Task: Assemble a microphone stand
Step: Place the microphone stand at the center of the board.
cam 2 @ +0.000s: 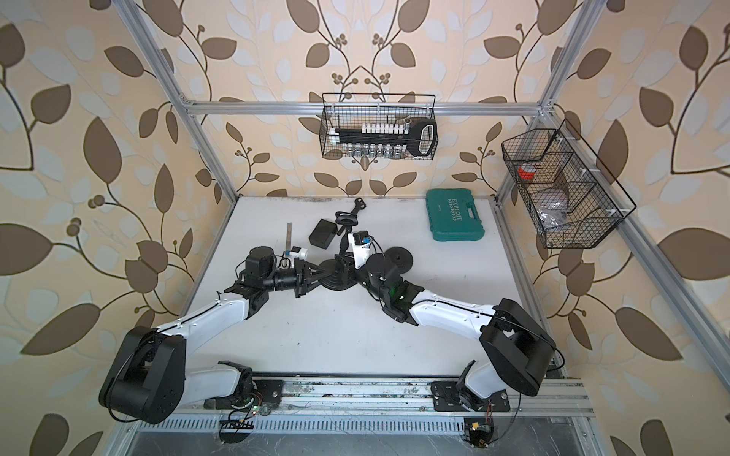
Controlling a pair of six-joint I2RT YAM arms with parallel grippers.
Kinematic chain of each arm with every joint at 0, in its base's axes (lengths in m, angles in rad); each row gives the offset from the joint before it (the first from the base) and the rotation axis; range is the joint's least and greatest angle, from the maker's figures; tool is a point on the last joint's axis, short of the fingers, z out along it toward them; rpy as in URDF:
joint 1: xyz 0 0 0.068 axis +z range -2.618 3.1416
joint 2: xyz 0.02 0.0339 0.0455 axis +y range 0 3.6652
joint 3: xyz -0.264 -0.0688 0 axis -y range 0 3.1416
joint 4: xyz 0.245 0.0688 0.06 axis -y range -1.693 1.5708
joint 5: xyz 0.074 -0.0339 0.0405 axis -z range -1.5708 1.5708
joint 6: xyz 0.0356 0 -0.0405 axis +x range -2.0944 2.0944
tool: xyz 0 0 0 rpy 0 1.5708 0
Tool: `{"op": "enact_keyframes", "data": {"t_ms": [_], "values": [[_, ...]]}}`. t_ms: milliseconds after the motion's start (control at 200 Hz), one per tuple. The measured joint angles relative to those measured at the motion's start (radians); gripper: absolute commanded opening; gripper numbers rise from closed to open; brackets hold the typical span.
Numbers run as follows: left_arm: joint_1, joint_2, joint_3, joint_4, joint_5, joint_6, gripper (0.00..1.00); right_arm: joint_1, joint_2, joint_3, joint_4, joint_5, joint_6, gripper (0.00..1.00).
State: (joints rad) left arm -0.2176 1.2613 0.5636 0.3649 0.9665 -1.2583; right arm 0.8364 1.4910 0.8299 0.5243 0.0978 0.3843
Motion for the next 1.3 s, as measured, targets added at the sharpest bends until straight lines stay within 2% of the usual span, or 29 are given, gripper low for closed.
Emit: {"op": "enact_keyframes", "data": {"t_ms": [30, 125, 275, 380, 595, 755, 905, 1105, 1300], "values": [[0.0, -0.006, 0.002, -0.003, -0.004, 0.002, 0.0, -0.013, 0.0, -0.002, -0.009, -0.022, -0.003, 0.78], [0.001, -0.02, 0.024, -0.012, -0.013, 0.023, 0.0, -0.079, -0.008, -0.029, 0.011, -0.14, -0.012, 0.84], [0.001, -0.025, 0.08, -0.065, -0.059, 0.075, 0.0, -0.197, -0.075, -0.112, 0.039, -0.308, -0.019, 0.85], [0.001, -0.026, 0.115, -0.13, -0.106, 0.127, 0.0, -0.256, -0.123, -0.13, 0.0, -0.362, -0.019, 0.86], [0.001, -0.032, 0.199, -0.269, -0.201, 0.235, 0.0, -0.343, -0.188, -0.124, -0.238, -0.345, -0.033, 0.87], [0.001, -0.042, 0.328, -0.419, -0.307, 0.36, 0.0, -0.421, -0.266, -0.123, -0.394, -0.328, -0.064, 0.87], [0.001, -0.09, 0.406, -0.475, -0.414, 0.51, 0.0, -0.428, -0.325, -0.123, -0.418, -0.313, -0.137, 0.88], [0.001, -0.149, 0.432, -0.478, -0.501, 0.704, 0.0, -0.431, -0.303, -0.144, -0.388, -0.312, -0.182, 0.87], [0.001, -0.172, 0.432, -0.505, -0.546, 0.764, 0.0, -0.445, -0.265, -0.149, -0.387, -0.315, -0.192, 0.88]]}}
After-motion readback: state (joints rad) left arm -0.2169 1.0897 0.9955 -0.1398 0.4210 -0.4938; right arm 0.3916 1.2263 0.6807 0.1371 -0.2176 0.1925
